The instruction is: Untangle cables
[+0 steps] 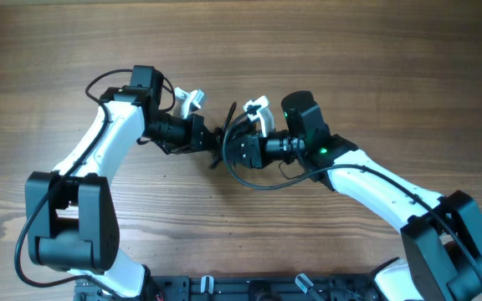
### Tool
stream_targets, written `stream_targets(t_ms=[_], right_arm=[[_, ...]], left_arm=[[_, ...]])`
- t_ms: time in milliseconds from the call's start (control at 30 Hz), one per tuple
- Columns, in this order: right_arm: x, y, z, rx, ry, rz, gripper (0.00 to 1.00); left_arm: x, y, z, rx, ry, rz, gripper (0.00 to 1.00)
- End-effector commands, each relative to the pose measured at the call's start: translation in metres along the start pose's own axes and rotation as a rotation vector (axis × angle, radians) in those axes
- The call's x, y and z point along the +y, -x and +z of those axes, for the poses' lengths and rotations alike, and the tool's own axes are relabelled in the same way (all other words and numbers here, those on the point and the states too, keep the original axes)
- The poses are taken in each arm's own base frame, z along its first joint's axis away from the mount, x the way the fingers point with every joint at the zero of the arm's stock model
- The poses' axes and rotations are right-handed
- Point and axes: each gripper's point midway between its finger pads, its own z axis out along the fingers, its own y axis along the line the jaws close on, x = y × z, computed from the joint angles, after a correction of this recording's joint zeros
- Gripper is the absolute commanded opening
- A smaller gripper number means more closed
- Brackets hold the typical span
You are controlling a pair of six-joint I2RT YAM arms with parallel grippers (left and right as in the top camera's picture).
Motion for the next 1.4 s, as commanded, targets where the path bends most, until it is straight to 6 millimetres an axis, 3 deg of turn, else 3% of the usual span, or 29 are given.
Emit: stream_targets(t_ms=[0,100,367,533,600,667,767,833,967,1000,1100,1200,1233,1300,1367], right_arm=[[-0.020,0.002,-0.002,-0.019,-0.124,0.004,0.30],[-0.019,-0.001,0.001,-0.009,-0.131,-0.045,0.34],[-0.005,0.016,0.012,-0.090,-0.145,-0.163,0.35],[-0.024,0.018,0.016,-0.108,-0.219,-0.149,0.34],[-0.032,0.028,0.013,-0.159,-0.271,-0.135,0.22],[-0.026,0.044,0.009,-0.227,-0.235,-0.085,0.04],[-0.009,0.072,-0.012,-0.298,-0.066,-0.013,0.04],[-0.009,0.086,-0.031,-0.322,0.014,0.055,0.04],[-0.048,0.107,-0.070,-0.418,-0.062,0.126,0.04],[-0.068,0.109,-0.080,-0.452,-0.131,0.174,0.04],[-0.122,0.098,-0.104,-0.506,-0.300,0.425,0.04],[-0.151,0.093,-0.126,-0.565,-0.393,0.554,0.04],[-0.154,0.092,-0.128,-0.571,-0.407,0.554,0.04],[-0.140,0.088,-0.116,-0.502,-0.345,0.508,0.04],[-0.125,0.073,-0.096,-0.408,-0.300,0.500,0.05]], left_arm=[[0.001,0.003,0.000,-0.005,0.017,0.000,0.04],[0.001,0.003,0.000,-0.004,0.016,-0.001,0.04],[-0.001,-0.001,0.001,0.011,0.015,-0.008,0.04],[-0.008,-0.005,0.009,0.035,0.014,0.016,0.04],[-0.008,-0.006,0.009,0.035,0.014,0.015,0.04],[-0.008,-0.006,0.009,0.035,0.014,0.015,0.04],[-0.006,-0.008,0.010,0.041,0.015,0.009,0.04],[0.000,-0.013,0.012,0.051,0.038,-0.002,0.04],[0.008,-0.022,0.017,0.071,0.047,-0.023,0.04],[0.010,-0.022,0.017,0.071,0.055,-0.028,0.04],[0.018,-0.021,0.016,0.063,0.097,-0.073,0.04],[0.040,-0.019,0.008,0.037,0.204,-0.163,0.04],[0.043,-0.017,0.005,0.029,0.205,-0.175,0.04],[0.043,-0.015,0.004,0.019,0.199,-0.174,0.04],[0.026,-0.006,0.007,-0.007,0.094,-0.145,0.05]])
